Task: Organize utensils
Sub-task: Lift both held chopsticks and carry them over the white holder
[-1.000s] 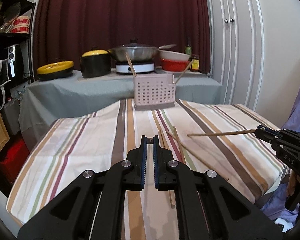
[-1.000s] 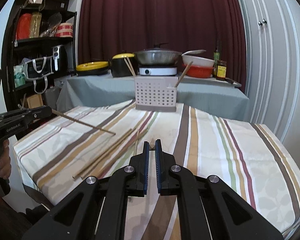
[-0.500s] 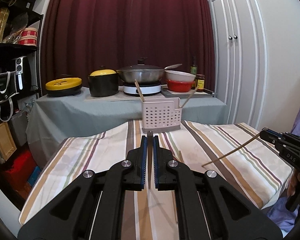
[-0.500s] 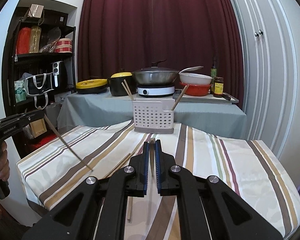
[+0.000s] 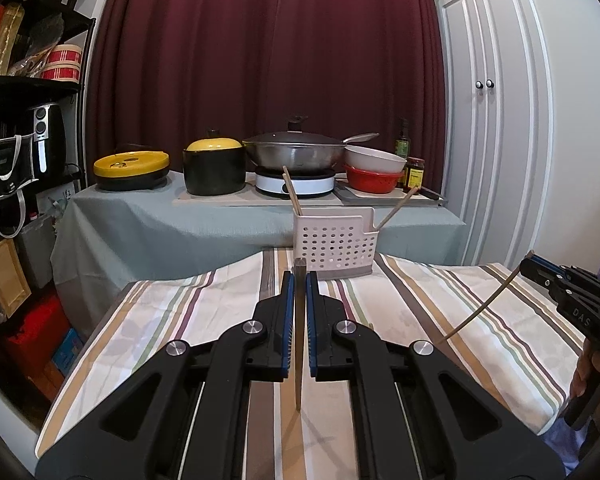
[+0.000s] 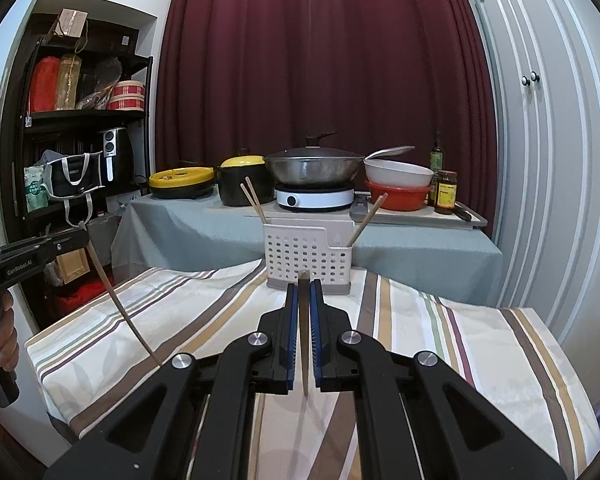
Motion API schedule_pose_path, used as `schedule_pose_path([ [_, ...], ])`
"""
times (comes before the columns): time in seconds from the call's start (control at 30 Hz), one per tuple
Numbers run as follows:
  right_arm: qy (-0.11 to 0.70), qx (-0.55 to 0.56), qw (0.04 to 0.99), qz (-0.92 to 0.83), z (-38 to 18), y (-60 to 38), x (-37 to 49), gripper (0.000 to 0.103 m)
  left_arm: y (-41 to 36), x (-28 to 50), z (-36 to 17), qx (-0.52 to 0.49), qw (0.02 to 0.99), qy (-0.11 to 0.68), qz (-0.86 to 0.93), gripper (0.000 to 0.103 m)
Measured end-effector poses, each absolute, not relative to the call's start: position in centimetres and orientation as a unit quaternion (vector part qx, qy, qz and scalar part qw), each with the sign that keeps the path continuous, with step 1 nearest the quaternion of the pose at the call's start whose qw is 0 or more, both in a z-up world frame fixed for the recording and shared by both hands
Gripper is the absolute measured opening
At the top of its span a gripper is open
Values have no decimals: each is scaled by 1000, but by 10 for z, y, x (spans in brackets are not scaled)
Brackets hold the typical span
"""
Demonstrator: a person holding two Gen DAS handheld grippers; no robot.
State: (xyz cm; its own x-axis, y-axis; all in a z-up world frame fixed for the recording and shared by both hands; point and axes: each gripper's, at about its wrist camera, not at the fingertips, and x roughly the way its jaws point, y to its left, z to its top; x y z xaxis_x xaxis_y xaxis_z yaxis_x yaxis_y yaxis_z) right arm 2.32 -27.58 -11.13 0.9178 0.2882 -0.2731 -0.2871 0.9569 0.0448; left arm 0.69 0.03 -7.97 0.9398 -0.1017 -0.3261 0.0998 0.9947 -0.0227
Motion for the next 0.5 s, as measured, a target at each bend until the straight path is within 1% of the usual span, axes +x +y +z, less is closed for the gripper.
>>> schedule_pose_path([
  [0.2, 133, 1, 980, 148, -104, -273, 39, 7, 3, 21, -74, -4, 985, 162, -52, 6],
  [0.5, 118, -4, 982, 150, -88, -271, 68, 7, 2, 48, -51, -6, 986, 151, -65, 6],
])
